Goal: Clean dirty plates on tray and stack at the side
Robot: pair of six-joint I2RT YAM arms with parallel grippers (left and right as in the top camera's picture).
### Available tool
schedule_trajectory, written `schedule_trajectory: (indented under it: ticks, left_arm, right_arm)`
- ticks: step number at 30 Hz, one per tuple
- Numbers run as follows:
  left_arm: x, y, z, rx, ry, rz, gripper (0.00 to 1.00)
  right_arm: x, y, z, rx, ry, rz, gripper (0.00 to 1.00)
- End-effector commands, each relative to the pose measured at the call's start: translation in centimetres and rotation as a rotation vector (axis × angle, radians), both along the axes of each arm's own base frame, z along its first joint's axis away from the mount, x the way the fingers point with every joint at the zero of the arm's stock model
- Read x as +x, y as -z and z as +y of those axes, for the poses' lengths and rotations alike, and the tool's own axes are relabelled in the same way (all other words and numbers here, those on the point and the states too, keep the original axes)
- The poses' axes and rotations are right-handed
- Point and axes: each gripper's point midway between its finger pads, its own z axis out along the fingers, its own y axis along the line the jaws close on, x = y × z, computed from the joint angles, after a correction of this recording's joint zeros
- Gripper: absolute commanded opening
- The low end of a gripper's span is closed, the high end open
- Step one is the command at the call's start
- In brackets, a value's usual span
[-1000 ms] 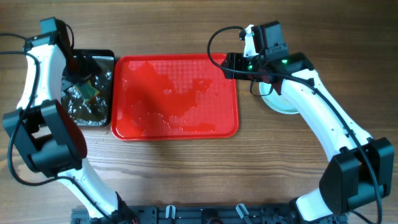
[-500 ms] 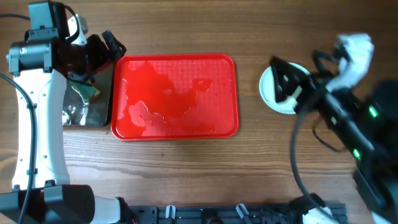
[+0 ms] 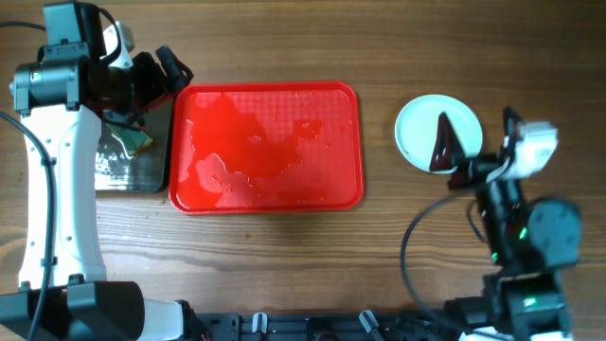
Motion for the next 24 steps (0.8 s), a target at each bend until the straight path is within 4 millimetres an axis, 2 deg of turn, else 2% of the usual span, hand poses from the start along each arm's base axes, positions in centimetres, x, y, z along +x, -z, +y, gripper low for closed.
schedule_trajectory:
  ticks: [1,4,8,11,24]
  left_arm:
    - [0.1,0.1,-0.3,-0.014,0.001,0.003,1.00]
    - [0.1,0.1,-0.3,-0.014,0.001,0.003,1.00]
    - [0.1,0.1,-0.3,-0.014,0.001,0.003,1.00]
    - [0.1,0.1,-0.3,-0.014,0.001,0.003,1.00]
    - [0.1,0.1,-0.3,-0.014,0.001,0.003,1.00]
  right_arm:
    - [-2.2,5.5,0.5,-0.026,-0.057,-0.058,1.00]
    - [-3.5,9.2,0.1,-0.029,-0.053,-0.086,1.00]
    - [-3.6,13.3,-0.1,-0.032,-0.044,-0.029,1.00]
    - [-3.6,15.1,-0.9,-0.033,0.001,0.044,1.00]
    - [-3.5,15.5,-1.0,-0.031,0.011,0.060,1.00]
